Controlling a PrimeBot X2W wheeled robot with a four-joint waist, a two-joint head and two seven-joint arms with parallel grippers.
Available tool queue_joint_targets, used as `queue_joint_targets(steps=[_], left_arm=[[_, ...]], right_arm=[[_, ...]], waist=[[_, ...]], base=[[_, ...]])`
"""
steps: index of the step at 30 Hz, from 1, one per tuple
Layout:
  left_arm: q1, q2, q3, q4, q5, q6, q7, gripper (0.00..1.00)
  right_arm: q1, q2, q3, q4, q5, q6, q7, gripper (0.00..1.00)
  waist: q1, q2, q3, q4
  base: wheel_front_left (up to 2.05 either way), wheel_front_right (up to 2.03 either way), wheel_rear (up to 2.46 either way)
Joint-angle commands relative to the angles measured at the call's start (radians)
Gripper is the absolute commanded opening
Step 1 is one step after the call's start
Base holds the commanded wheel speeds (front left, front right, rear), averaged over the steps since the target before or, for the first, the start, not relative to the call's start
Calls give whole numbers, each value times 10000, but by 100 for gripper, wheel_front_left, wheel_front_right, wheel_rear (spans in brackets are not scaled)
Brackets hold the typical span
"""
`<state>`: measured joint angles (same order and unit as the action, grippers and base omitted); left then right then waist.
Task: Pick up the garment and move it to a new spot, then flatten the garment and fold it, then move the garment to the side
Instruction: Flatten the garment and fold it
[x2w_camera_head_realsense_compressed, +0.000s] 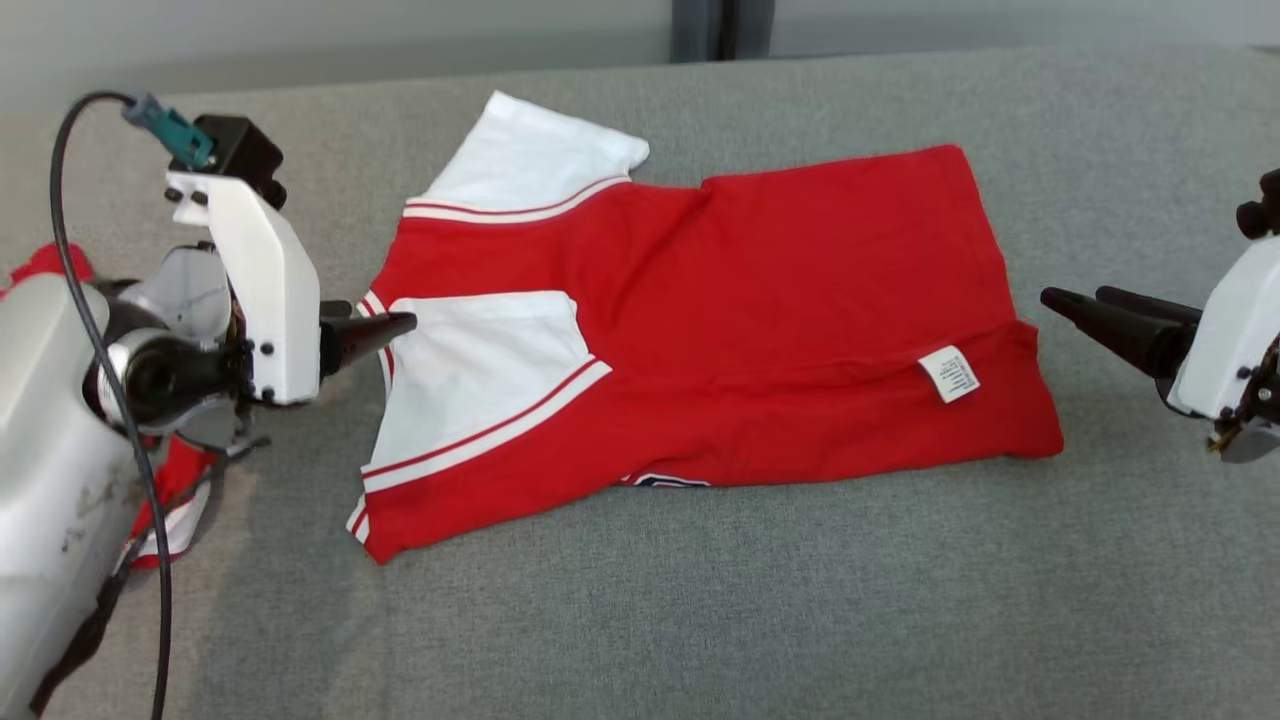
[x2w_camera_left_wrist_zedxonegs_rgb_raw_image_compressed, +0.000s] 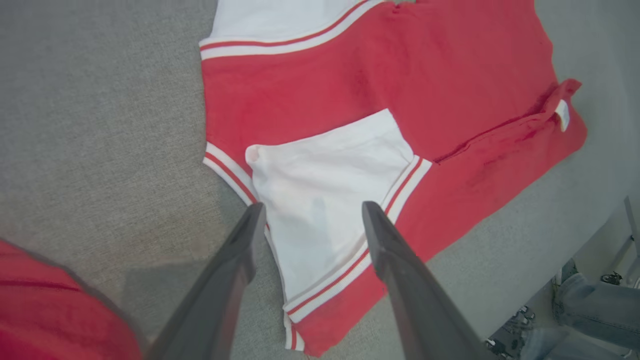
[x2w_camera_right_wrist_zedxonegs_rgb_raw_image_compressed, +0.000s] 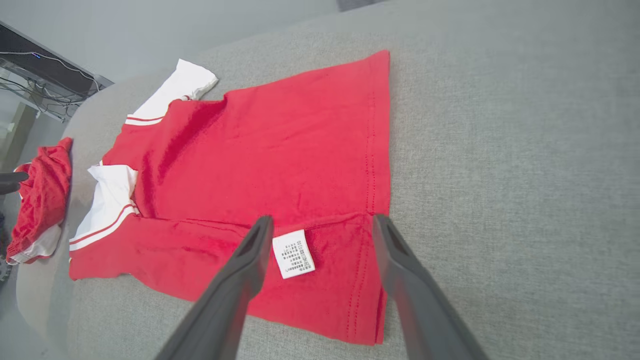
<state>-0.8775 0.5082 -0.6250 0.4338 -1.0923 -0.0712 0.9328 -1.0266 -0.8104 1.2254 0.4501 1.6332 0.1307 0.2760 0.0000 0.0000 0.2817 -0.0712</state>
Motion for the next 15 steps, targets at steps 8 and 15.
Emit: queue_joint_targets(steps=[8,15], left_arm=[[1893,431,417,-1264,753,516,-2468,100],[3377,594,1045,-2276,1511,1455,-5015,100]], right_arm=[[1156,-258,-197,124,-544,3,-2267,100],[1913,-54,-405,501,-897,4,-4051,100]], waist=[[0,0,-1083,10],[0,0,-1272,71]], base=[[0,0,0],[0,0,0]])
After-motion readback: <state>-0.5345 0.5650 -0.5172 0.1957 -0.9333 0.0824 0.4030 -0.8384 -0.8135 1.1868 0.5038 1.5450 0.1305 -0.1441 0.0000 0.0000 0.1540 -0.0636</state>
